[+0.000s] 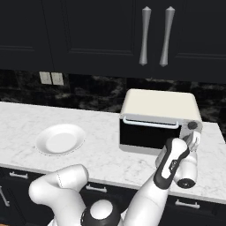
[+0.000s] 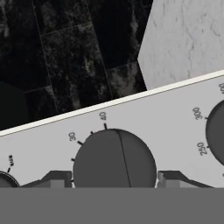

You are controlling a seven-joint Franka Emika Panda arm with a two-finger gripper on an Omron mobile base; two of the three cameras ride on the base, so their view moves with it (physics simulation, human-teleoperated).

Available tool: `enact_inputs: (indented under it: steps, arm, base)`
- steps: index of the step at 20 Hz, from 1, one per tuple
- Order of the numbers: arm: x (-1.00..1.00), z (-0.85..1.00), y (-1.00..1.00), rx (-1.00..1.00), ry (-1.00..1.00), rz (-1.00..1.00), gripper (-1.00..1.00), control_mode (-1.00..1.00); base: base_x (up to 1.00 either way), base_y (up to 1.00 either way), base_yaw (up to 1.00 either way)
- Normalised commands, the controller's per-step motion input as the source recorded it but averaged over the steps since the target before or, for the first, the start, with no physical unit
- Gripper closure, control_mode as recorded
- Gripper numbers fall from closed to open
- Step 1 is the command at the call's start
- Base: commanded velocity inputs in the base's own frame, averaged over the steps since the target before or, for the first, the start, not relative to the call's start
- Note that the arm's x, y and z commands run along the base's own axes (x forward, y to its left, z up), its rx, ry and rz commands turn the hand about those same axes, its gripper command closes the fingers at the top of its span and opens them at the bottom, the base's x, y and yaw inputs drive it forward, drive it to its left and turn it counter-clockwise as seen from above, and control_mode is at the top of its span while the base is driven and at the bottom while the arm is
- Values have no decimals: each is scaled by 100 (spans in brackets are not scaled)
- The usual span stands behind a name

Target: Pick up the kebab skewer and baguette bread, and place them inside the toaster oven. Close the toaster oven door and start by setting the timer.

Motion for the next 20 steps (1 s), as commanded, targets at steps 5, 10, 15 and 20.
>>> enact_inputs:
  steps: [5,10,15,20]
  arm:
    - [-5,3,0,0,0,0,100,-100]
    - [-17,3,0,0,-1,-2,100,-100]
    - [-31,1,7,0,0,-9,100,-100]
    - [-14,0,13,0,0,-11,100,-100]
  base:
    - [0,0,0]
    - [0,0,0]
    - [0,0,0]
    - [0,0,0]
